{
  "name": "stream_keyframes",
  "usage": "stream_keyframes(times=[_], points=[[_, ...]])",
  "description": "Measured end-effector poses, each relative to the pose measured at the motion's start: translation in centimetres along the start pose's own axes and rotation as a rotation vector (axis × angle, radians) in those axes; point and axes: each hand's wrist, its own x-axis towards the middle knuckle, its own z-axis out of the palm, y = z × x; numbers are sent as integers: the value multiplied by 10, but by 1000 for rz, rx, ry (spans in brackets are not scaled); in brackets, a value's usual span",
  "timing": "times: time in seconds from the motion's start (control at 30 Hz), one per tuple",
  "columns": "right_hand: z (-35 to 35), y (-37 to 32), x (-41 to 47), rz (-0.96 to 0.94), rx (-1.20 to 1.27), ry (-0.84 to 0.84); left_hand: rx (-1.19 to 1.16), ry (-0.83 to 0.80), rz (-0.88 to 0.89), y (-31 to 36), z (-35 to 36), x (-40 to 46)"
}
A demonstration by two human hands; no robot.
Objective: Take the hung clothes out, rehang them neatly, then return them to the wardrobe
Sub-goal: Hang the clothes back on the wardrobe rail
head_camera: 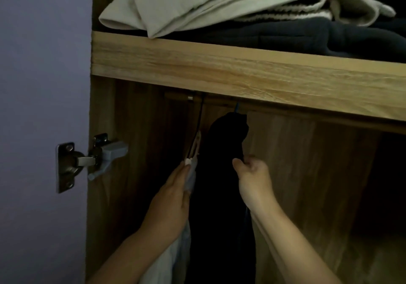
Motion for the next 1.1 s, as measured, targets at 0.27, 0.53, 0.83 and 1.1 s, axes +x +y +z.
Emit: stream_keyframes(times=[0.27, 0.53, 0.83, 1.1], points=[[23, 41, 25, 66, -176, 7, 27, -19, -11, -1, -2, -2], [20, 36, 9, -59, -509, 23, -63, -77, -70, 7, 2, -21], [-1, 62, -85, -209, -709, -154, 4, -103, -68, 25, 4, -58], [-66, 64, -167, -10, -952, -313, 108, -133, -72, 58, 6, -103]])
